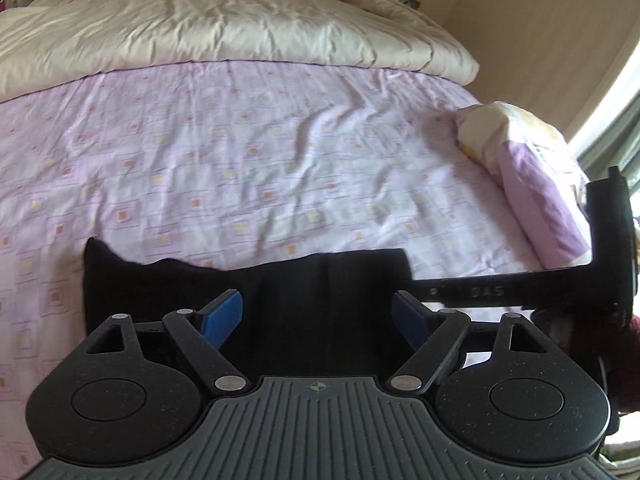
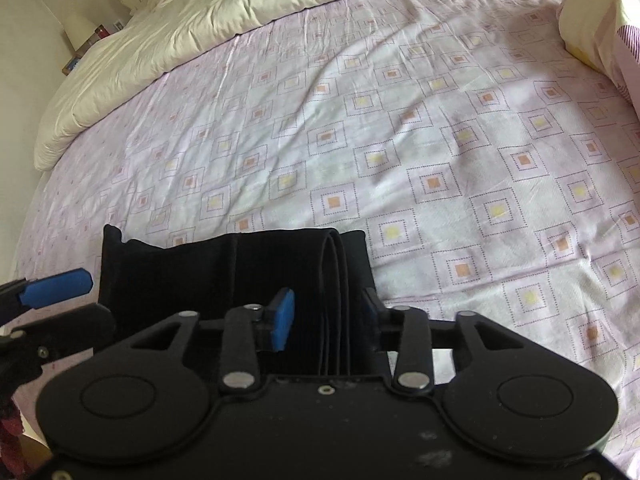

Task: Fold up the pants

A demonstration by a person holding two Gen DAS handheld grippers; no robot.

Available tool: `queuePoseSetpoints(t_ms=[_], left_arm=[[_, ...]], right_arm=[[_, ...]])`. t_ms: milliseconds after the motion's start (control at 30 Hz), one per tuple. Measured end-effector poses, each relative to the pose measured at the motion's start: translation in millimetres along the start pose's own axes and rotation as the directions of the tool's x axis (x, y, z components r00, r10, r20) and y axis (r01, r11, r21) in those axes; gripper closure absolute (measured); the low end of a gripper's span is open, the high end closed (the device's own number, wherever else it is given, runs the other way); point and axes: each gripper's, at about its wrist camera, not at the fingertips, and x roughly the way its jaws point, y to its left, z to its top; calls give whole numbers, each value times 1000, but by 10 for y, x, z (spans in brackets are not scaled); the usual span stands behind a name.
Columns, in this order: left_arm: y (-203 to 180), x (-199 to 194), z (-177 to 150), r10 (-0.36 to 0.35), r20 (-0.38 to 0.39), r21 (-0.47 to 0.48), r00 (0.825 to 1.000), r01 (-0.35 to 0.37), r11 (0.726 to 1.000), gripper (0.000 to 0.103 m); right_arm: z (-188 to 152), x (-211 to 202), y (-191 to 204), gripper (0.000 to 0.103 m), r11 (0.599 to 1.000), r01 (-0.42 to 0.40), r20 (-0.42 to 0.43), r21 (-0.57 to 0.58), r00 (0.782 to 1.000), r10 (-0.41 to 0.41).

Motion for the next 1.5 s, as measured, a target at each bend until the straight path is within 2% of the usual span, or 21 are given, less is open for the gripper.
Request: queuePoseSetpoints(t_ms=[33,200,367,400,433,467,500,567,633,700,767,833,900,1000,1100,1200,1233,1333,1467,1500], left_arm=[[112,-11,-29,22,-15,-20,1000,-22,1000,22],[607,-96,-166,101,-69,-98,993,-107,989,22],[904,-184,-230,121,-93,-143,988,-134,981,22],[936,-189,-234,121,-96,-145,988,-134,980,22],[956,-189,-235,122,-97,-145,988,-135,980,22],[970,-187,-233,123,-98,-144,988,-136,980,22],[977,-180,-222,123,-97,-144,988,-136,980,22],[986,-154,-185,115,-91,-142,989,-127,982,22],[977,-109,-127,117,-85,-137,990,-128,982,22],[979,-34,-60,122,-89,-137,989,-133,982,22],[996,41,15,127,-99,-138,987,-140,980,22],[1015,112,95,159,-108,-130,981,-173,976,22],[1056,176,178,193,-104,-131,976,-206,970,22],[1159,288,313,242,-107,-145,964,-256,956,22],[1289,454,415,293,-146,-143,945,-314,939,22],[1401,642,420,360,-205,-104,910,-386,917,22],[1445,687,406,370,-216,-100,903,-398,912,21],[1584,787,355,359,-250,-127,899,-399,908,18],[1673,873,305,370,-268,-134,890,-414,900,0],[1691,877,298,367,-268,-141,891,-413,900,0]], right_arm=[[-7,46,26,36,1000,1,-8,-1,1000,-1],[-42,350,160,36,998,29,-77,-52,997,-32],[-54,538,216,34,996,69,-102,-53,992,-74],[-51,530,241,40,995,81,-96,-60,992,-86],[-45,511,278,70,991,100,-88,-84,990,-107],[-28,477,312,82,989,101,-82,-107,991,-110],[7,415,344,90,990,80,-75,-120,993,-89],[59,287,434,90,982,91,-29,-167,995,-97],[104,247,484,90,968,145,20,-204,989,-144],[154,364,410,90,975,159,-25,-158,986,-165],[198,437,344,89,984,140,-57,-106,988,-147],[218,440,340,89,988,108,-82,-109,990,-117],[218,460,360,89,984,110,-100,-139,987,-125],[225,519,272,86,988,116,-123,-101,984,-128],[226,550,236,85,991,110,-138,-77,983,-120],[220,580,273,82,987,109,-151,-116,980,-126],[224,590,278,80,987,105,-159,-122,979,-124],[223,645,264,78,989,95,-180,-112,977,-114],[224,709,224,76,993,90,-195,-81,975,-105],[226,718,220,76,993,89,-195,-79,975,-103]])
